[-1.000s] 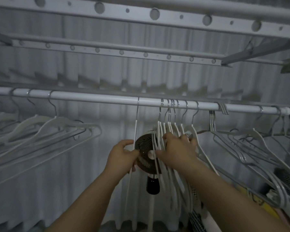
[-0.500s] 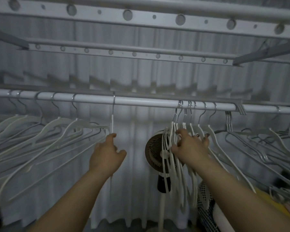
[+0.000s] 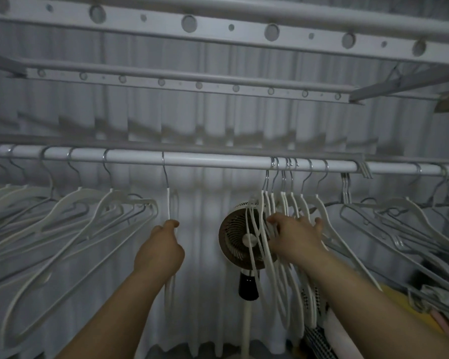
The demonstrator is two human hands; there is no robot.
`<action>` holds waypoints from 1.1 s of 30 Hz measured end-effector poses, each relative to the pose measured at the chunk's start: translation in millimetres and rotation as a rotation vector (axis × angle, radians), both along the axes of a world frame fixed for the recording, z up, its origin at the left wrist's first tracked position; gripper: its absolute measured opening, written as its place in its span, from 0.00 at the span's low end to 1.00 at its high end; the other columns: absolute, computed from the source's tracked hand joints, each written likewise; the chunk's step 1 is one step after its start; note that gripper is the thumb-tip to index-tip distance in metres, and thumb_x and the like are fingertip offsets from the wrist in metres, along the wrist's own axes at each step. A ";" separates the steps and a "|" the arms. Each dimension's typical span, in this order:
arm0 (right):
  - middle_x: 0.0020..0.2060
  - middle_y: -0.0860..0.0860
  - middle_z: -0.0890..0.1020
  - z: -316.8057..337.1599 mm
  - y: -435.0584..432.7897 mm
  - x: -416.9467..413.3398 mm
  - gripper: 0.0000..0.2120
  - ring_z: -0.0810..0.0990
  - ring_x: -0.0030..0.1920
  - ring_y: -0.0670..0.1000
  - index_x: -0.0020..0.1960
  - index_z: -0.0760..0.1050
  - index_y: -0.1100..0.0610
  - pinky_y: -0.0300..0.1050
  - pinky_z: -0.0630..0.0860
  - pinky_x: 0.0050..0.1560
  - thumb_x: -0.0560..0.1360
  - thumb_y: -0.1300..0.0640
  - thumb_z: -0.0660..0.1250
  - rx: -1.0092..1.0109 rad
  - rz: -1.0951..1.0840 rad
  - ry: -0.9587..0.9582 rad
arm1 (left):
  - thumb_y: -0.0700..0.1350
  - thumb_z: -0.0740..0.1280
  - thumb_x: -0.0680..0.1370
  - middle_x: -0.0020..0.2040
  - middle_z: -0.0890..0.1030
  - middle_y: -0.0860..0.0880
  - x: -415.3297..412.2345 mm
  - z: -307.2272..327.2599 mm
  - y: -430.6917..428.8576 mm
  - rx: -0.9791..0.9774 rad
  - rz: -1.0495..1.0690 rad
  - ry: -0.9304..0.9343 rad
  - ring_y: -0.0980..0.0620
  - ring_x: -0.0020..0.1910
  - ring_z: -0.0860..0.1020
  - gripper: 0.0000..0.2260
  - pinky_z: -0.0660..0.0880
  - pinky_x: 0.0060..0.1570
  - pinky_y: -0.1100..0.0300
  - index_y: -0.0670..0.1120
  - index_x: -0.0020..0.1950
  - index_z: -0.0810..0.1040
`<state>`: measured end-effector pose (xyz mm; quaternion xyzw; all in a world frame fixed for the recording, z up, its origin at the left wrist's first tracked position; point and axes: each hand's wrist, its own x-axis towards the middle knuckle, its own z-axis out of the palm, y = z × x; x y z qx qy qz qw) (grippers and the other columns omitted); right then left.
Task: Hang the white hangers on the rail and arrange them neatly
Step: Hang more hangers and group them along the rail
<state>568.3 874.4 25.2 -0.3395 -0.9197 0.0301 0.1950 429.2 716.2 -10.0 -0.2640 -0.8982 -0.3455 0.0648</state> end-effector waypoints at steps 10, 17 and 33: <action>0.62 0.52 0.76 -2.5 -5.0 -0.6 0.26 0.66 0.68 0.55 0.66 0.65 0.51 0.57 0.45 0.73 0.73 0.39 0.61 0.016 0.015 0.032 | 0.51 0.61 0.76 0.47 0.80 0.50 35.6 18.8 5.7 0.335 -0.188 0.313 0.49 0.49 0.77 0.14 0.68 0.45 0.62 0.45 0.52 0.81; 0.63 0.51 0.75 -4.2 -2.7 3.3 0.28 0.62 0.70 0.54 0.68 0.65 0.51 0.58 0.41 0.73 0.73 0.38 0.58 -0.001 0.011 0.023 | 0.55 0.67 0.72 0.46 0.76 0.51 73.6 25.0 45.8 0.186 -0.420 -0.278 0.54 0.35 0.76 0.28 0.73 0.32 0.62 0.48 0.69 0.64; 0.67 0.55 0.68 -3.7 -3.1 10.3 0.23 0.58 0.70 0.57 0.64 0.71 0.55 0.63 0.39 0.72 0.74 0.43 0.59 0.130 -0.051 -0.311 | 0.39 0.59 0.77 0.32 0.71 0.50 63.1 16.9 38.5 0.335 -0.326 -0.226 0.56 0.28 0.67 0.05 0.63 0.27 0.63 0.45 0.44 0.72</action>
